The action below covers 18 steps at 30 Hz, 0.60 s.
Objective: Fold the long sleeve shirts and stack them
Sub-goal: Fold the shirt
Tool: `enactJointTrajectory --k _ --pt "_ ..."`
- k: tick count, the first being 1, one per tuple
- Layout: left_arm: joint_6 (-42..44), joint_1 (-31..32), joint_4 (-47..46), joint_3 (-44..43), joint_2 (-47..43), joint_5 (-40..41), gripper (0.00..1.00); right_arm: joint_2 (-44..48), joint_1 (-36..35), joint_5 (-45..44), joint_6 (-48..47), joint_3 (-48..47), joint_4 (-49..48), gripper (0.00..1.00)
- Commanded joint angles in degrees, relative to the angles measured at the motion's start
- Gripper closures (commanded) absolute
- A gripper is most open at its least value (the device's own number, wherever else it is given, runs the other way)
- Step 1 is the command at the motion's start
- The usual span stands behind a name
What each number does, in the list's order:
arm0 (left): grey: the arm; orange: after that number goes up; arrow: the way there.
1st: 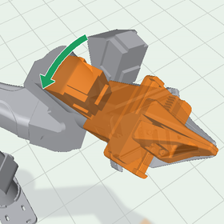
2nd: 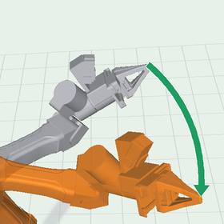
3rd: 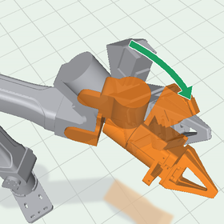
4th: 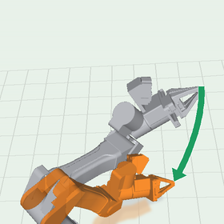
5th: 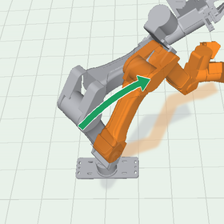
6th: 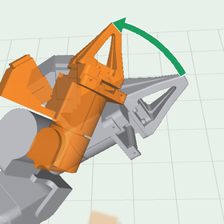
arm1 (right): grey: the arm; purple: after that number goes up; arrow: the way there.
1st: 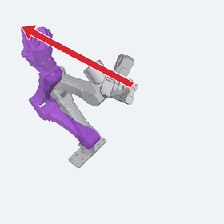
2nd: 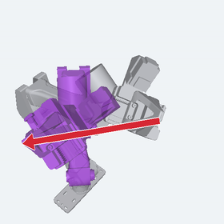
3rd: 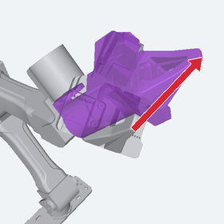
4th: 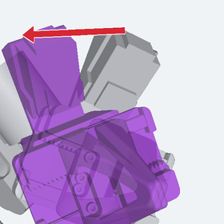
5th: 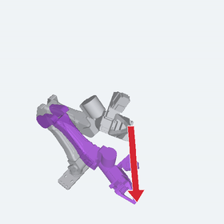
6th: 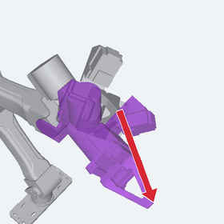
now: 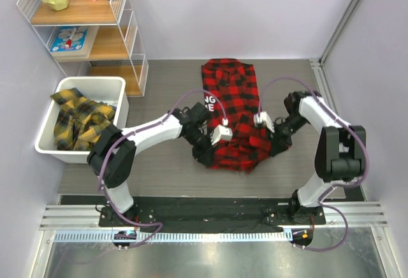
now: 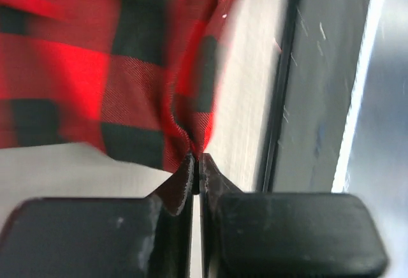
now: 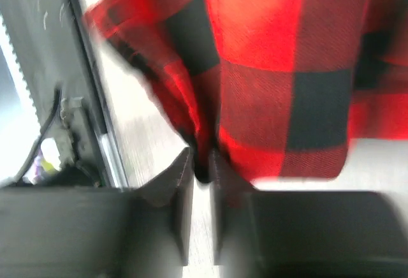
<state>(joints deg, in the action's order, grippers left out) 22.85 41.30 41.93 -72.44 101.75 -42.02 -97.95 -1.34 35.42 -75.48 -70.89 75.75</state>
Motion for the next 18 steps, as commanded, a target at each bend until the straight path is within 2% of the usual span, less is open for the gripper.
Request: enactJointTrajectory --k 1,3,4,5,8,10,11,13,14,15,18 --pt "10.7 3.7 4.8 6.2 -5.5 3.2 0.66 11.7 -0.7 -7.3 -18.7 11.3 8.5 0.49" --pt "11.4 4.0 5.0 7.4 -8.0 3.9 0.48 15.5 -0.7 -8.3 -22.1 13.3 9.2 0.34" --pt "11.7 3.9 5.3 7.5 -8.7 4.1 0.45 19.1 -0.6 -8.4 -22.5 13.3 9.9 0.22" --pt "11.8 3.8 6.0 7.3 -9.2 5.2 0.43 20.3 -0.7 -8.1 -22.5 12.5 10.0 0.15" --pt "9.7 2.7 5.1 4.7 -10.2 4.8 0.42 22.9 -0.4 -5.5 -17.9 8.1 9.2 0.13" --pt "5.6 1.7 2.5 1.6 -7.9 5.7 0.42 21.5 0.0 -0.8 -6.7 5.3 4.4 0.11" --pt "1.1 1.6 -0.7 0.5 -6.7 6.9 0.43 17.4 0.4 0.6 -2.2 2.6 2.8 0.12" --pt "-3.0 1.6 -3.4 -4.6 -1.2 11.4 0.46 11.2 0.5 4.2 8.0 -0.2 -0.4 0.21" --pt "-5.8 1.6 -4.0 -6.9 0.6 12.4 0.48 7.7 0.4 5.4 10.4 -3.8 -0.4 0.34" --pt "-6.7 1.6 -5.2 -8.7 2.9 13.3 0.49 0.9 0.4 6.8 12.4 -5.6 -0.4 0.44" --pt "-9.6 1.5 -7.3 -13.2 9.8 14.9 0.54 -7.0 0.3 9.8 19.7 -8.9 -1.4 0.65"
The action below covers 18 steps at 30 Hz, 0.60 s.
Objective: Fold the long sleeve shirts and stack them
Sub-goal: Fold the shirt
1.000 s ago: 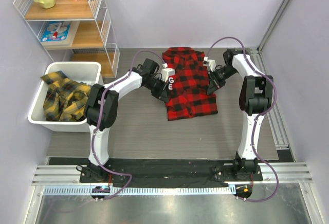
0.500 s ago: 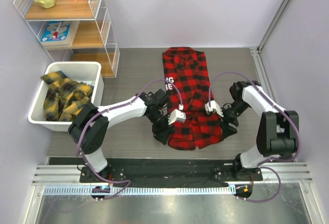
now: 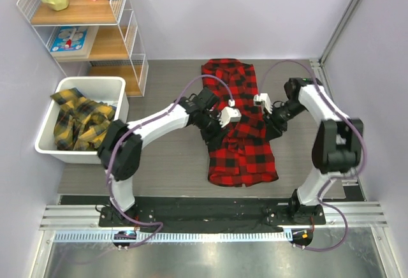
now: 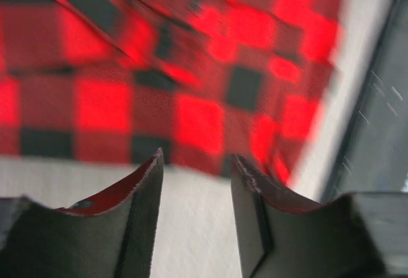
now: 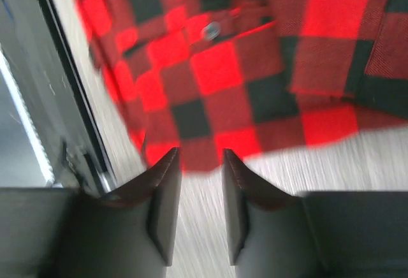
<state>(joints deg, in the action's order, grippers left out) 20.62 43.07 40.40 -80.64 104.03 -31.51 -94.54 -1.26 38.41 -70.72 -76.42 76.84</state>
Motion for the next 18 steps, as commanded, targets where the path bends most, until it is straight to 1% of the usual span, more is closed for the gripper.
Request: enactJointTrajectory --k 1,2,3,5,6,8,10,11,13,15,16,18 --pt "-7.6 -0.3 -5.7 -6.0 9.0 4.5 0.55 -11.1 0.1 6.7 17.0 -3.0 -5.1 0.67" --pt "-7.6 -0.3 -5.8 -6.5 11.3 4.3 0.57 -11.5 0.0 6.8 18.4 -1.5 -6.2 0.69" --pt "-7.3 -0.3 -5.8 -6.4 11.9 4.0 0.6 -11.9 -0.2 6.6 21.0 -0.4 -7.0 0.7" --pt "-6.4 -0.4 -5.7 -5.1 12.4 4.1 0.62 -12.5 -2.0 6.1 24.4 3.4 -11.0 0.71" --pt "-5.1 -0.5 -5.5 -2.5 12.2 4.3 0.66 -12.7 -2.7 6.2 27.1 4.8 -12.1 0.71" --pt "-4.8 -2.4 -5.4 0.7 11.0 4.9 0.68 -13.1 -5.3 6.5 30.2 8.2 -15.7 0.71" --pt "-4.4 -4.5 -4.4 5.1 8.9 3.7 0.71 -13.9 -7.3 6.5 33.8 9.7 -18.7 0.72" --pt "-3.9 -6.1 -4.5 6.8 7.7 3.5 0.73 -14.7 -10.3 6.2 34.6 10.1 -19.5 0.71" --pt "-0.4 -7.0 -2.6 9.8 4.8 2.6 0.73 -15.5 -12.6 6.9 39.1 10.1 -22.9 0.71" --pt "1.7 -7.0 -0.9 11.2 2.7 2.7 0.71 -17.5 -16.1 7.3 41.2 7.8 -23.6 0.7" --pt "2.4 -7.2 -0.3 11.8 0.6 2.4 0.7 -18.5 -16.8 8.0 41.8 6.6 -22.0 0.7" --pt "3.0 -8.2 0.8 12.0 -1.6 -0.6 0.64 -17.7 -16.6 10.5 40.0 2.7 -18.4 0.64"
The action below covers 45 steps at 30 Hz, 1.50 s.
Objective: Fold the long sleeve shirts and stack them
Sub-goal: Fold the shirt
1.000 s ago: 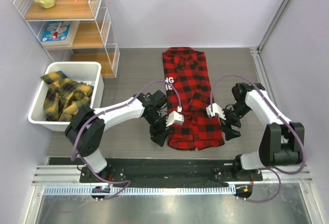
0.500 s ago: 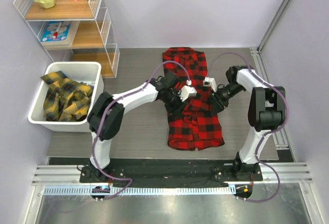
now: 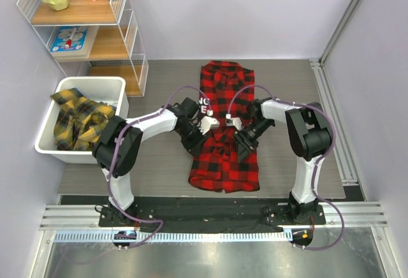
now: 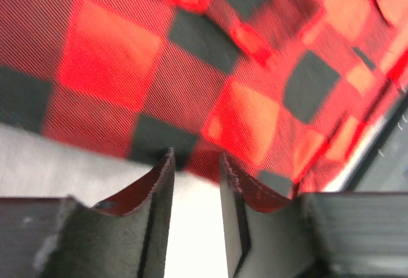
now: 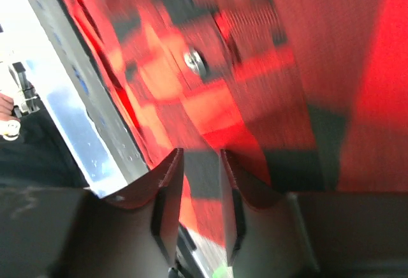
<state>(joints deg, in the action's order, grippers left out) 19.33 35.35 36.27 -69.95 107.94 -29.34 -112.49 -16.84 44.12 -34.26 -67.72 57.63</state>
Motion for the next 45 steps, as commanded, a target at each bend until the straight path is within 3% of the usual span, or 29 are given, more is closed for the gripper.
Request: enactJointTrajectory --k 1,3,6,8,11,17,22,26,29,30,32,34,38,40,41,43,44,45 --pt "3.7 -0.6 5.0 1.4 -6.6 -3.4 0.61 1.6 -0.7 4.3 3.0 -6.7 2.9 0.62" --pt "2.6 -0.6 3.7 2.7 -10.3 -3.3 0.53 5.6 1.8 4.2 -0.8 -8.9 6.3 0.56" --pt "1.8 0.1 3.0 4.6 -13.1 -2.9 0.52 8.5 4.6 3.3 -0.4 -10.9 7.7 0.52" --pt "1.8 1.1 2.8 5.0 -13.4 -2.2 0.52 9.3 6.6 1.2 3.5 -12.4 1.7 0.39" --pt "0.1 1.1 1.7 5.7 -13.2 -2.3 0.5 5.2 7.8 -3.7 9.5 -17.6 -5.8 0.3" --pt "-1.5 1.1 0.3 6.4 -13.5 -2.1 0.44 -4.1 7.1 -8.3 11.0 -26.0 -7.6 0.27" --pt "-1.9 1.1 0.0 6.8 -13.8 -1.4 0.43 -6.4 5.7 -11.1 8.7 -25.4 -6.3 0.27" --pt "-2.4 1.1 -0.1 7.4 -14.4 -0.7 0.43 -6.1 4.3 -10.3 6.7 -22.5 -5.5 0.38" --pt "-2.5 1.1 -0.3 8.1 -15.2 0.2 0.43 -4.7 3.7 -9.5 5.6 -21.7 -4.7 0.59" --pt "-2.5 1.1 -0.4 8.3 -15.6 0.3 0.43 -3.5 3.5 -9.1 5.1 -21.6 -3.8 0.75" --pt "-2.5 1.1 -0.6 8.8 -16.9 0.5 0.44 -1.7 3.4 -7.4 4.0 -21.2 -2.7 0.87" --pt "-3.0 1.1 -0.8 9.8 -17.8 0.2 0.45 1.5 2.7 -6.2 1.1 -20.9 0.6 0.96" --pt "-1.5 1.2 -1.1 12.1 -20.7 -1.5 0.44 7.4 -1.1 -3.3 -7.3 -14.5 7.1 0.99" --pt "0.7 1.6 -1.3 13.4 -22.2 -1.6 0.42 9.6 -3.5 -3.1 -12.6 -10.8 9.7 0.95" --pt "1.6 2.0 -1.2 13.7 -22.6 -0.6 0.41 11.4 -6.2 -3.2 -13.9 -7.0 10.2 0.82" --pt "4.0 3.0 -1.3 13.4 -23.2 0.4 0.4 13.3 -8.2 -4.2 -16.0 -4.0 10.3 0.71" --pt "4.3 3.0 -1.5 13.3 -23.1 0.6 0.4 14.1 -8.5 -4.3 -16.4 -3.1 10.6 0.56" --pt "4.7 3.1 -2.2 12.9 -23.0 1.0 0.41 14.4 -8.2 -4.3 -16.4 -3.5 11.9 0.53"
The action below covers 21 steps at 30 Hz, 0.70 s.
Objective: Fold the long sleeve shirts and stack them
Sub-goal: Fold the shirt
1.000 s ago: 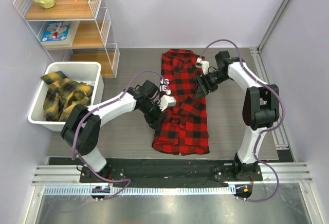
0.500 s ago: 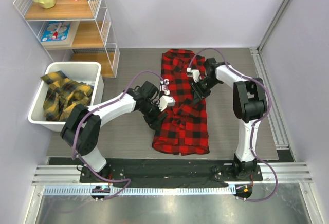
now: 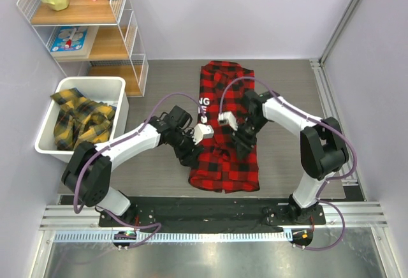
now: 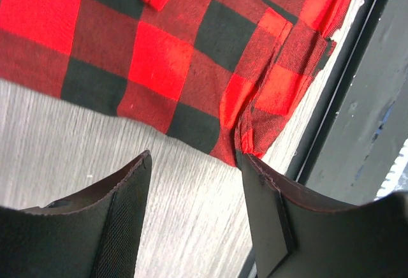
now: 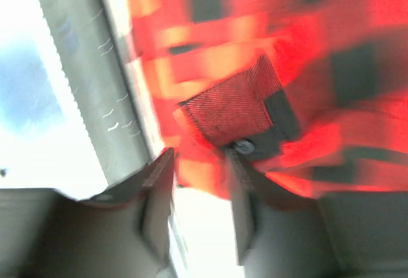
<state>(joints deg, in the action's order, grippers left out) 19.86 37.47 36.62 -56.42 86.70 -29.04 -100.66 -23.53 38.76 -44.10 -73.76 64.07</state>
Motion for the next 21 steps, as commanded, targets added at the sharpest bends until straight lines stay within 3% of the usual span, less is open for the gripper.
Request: enactJointTrajectory --k 1,5,7,13,17,21 --pt "5.0 1.5 -2.6 -1.2 -0.7 0.7 0.42 2.8 -0.8 1.3 -6.2 0.9 6.1 0.49" --pt "5.6 6.6 -3.7 -4.3 2.5 3.0 0.5 0.3 5.1 4.9 -1.3 -4.6 6.7 0.48" --pt "3.5 11.1 -5.9 -4.1 3.3 4.9 0.53 -3.6 7.6 5.4 1.9 -7.8 5.7 0.53" --pt "-1.9 21.4 -13.8 -1.0 5.4 12.4 0.52 -9.2 9.1 5.7 12.0 -7.8 0.4 0.58" --pt "-1.7 24.2 -14.6 -2.5 9.4 17.1 0.5 -12.1 9.0 4.5 14.5 -6.5 -2.0 0.58" --pt "-1.8 26.5 -14.3 -4.4 14.1 18.4 0.66 -14.8 9.1 2.0 15.5 -4.5 -5.8 0.58"
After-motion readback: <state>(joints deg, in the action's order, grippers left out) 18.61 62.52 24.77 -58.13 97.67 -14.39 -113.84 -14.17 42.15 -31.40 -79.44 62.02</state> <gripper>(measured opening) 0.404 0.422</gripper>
